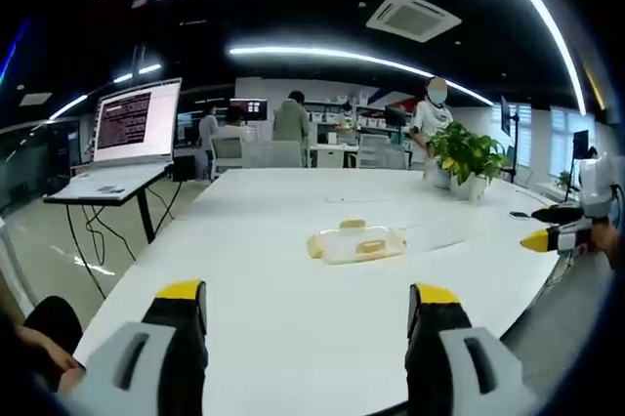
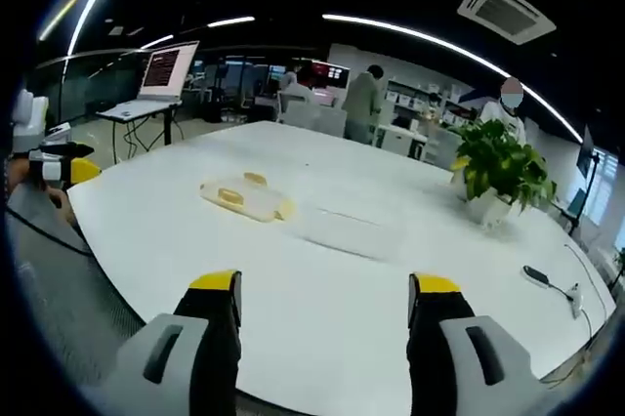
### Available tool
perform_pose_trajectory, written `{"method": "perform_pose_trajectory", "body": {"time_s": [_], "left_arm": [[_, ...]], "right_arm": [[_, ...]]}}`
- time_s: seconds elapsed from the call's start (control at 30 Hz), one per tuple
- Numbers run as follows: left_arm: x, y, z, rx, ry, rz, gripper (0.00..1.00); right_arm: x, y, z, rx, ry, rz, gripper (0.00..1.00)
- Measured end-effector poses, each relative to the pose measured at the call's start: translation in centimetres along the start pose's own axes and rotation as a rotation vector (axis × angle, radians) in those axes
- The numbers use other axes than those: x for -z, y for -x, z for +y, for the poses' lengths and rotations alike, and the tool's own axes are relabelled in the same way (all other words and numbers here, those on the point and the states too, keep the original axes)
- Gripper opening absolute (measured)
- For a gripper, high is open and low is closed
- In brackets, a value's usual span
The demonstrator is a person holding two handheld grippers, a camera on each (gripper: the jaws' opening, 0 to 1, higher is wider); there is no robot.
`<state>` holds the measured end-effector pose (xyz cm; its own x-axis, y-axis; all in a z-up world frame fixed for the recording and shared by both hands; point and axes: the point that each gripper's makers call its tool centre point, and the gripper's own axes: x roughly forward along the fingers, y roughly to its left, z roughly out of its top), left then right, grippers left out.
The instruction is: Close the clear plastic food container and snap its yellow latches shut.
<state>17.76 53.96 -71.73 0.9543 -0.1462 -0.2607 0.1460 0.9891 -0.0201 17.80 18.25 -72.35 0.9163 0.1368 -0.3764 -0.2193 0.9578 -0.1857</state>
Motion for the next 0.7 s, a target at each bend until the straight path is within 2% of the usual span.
{"method": "perform_pose_trajectory", "body": {"time_s": [0.13,0.2,0.37,0.47,0.57,0.7], "left_arm": [[0.0,0.06,0.13,-0.009,0.004,-0.002,0.81],[0.36,0.03,0.16,-0.013,-0.013,0.019,0.81],[0.25,0.12,0.24,-0.021,-0.009,0.012,0.8],[0.27,0.14,0.24,-0.021,-0.009,0.014,0.8],[0.37,0.16,0.21,-0.023,-0.013,0.021,0.8],[0.28,0.19,0.14,-0.019,-0.006,0.016,0.8]], "right_arm": [[0.07,0.01,-0.04,0.0,0.0,0.002,0.68],[0.03,0.03,0.02,-0.004,-0.005,-0.001,0.67],[0.14,0.04,0.01,-0.005,0.0,0.003,0.66],[-0.4,0.15,0.08,-0.014,-0.028,-0.029,0.68],[-0.06,0.09,-0.04,-0.005,-0.01,-0.007,0.67],[-0.23,0.04,0.05,-0.011,-0.018,-0.017,0.67]]}}
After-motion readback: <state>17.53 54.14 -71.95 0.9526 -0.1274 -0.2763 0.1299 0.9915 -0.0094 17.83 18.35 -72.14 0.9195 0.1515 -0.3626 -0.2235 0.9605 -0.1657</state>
